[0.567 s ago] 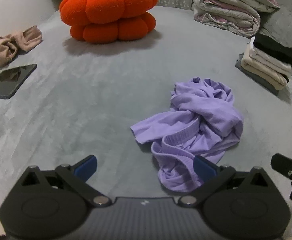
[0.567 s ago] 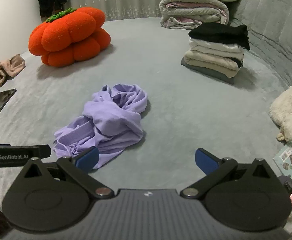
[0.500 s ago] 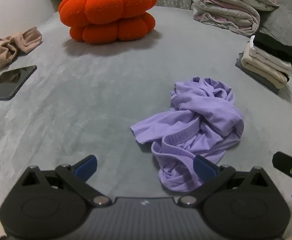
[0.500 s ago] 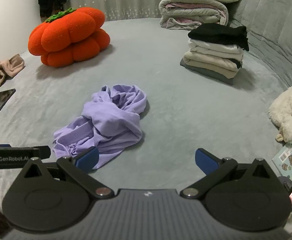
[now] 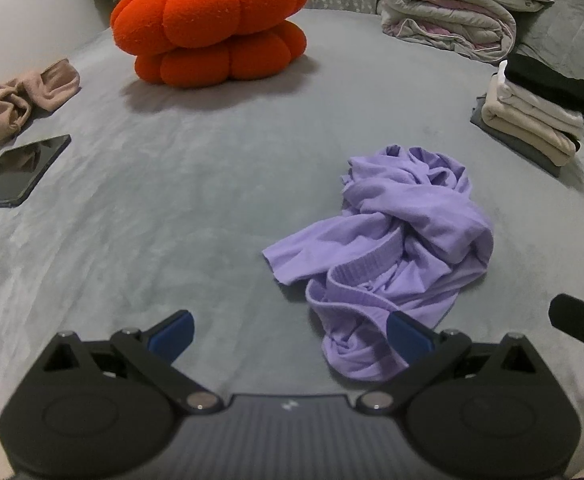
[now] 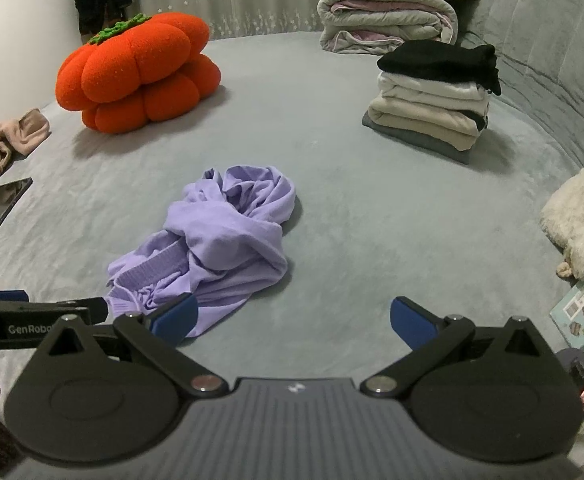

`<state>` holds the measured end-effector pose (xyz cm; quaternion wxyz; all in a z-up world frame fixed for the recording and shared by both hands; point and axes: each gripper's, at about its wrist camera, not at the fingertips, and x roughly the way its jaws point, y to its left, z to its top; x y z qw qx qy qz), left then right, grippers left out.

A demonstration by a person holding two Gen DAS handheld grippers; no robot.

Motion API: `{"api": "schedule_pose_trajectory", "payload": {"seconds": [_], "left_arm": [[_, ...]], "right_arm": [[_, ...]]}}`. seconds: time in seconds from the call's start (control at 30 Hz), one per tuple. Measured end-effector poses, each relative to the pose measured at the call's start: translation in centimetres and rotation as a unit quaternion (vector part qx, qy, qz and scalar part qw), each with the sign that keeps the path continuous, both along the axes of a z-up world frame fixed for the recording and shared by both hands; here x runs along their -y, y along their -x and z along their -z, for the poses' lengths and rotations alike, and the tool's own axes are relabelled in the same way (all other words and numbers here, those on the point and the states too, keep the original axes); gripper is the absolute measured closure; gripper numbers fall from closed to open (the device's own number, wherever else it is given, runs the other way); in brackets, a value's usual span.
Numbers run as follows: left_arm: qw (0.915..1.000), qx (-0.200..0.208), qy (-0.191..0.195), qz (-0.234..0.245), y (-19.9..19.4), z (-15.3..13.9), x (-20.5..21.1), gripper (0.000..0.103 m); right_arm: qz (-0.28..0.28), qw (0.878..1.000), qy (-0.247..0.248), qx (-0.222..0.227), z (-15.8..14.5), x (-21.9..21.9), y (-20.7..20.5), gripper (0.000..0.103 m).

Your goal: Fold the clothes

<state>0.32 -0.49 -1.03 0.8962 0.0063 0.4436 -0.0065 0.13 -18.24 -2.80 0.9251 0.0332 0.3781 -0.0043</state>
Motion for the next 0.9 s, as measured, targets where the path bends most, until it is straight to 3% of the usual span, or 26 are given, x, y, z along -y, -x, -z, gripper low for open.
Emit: {"api": "schedule_pose_trajectory", "payload": {"seconds": [0.9], "left_arm": [[0.9998,0.001,-0.018,0.003,0.10,0.54,0.04,0.000]], "right_arm": [[0.005,1.000,-0.005,-0.001,0.18,0.84,0.24,0.000]]}}
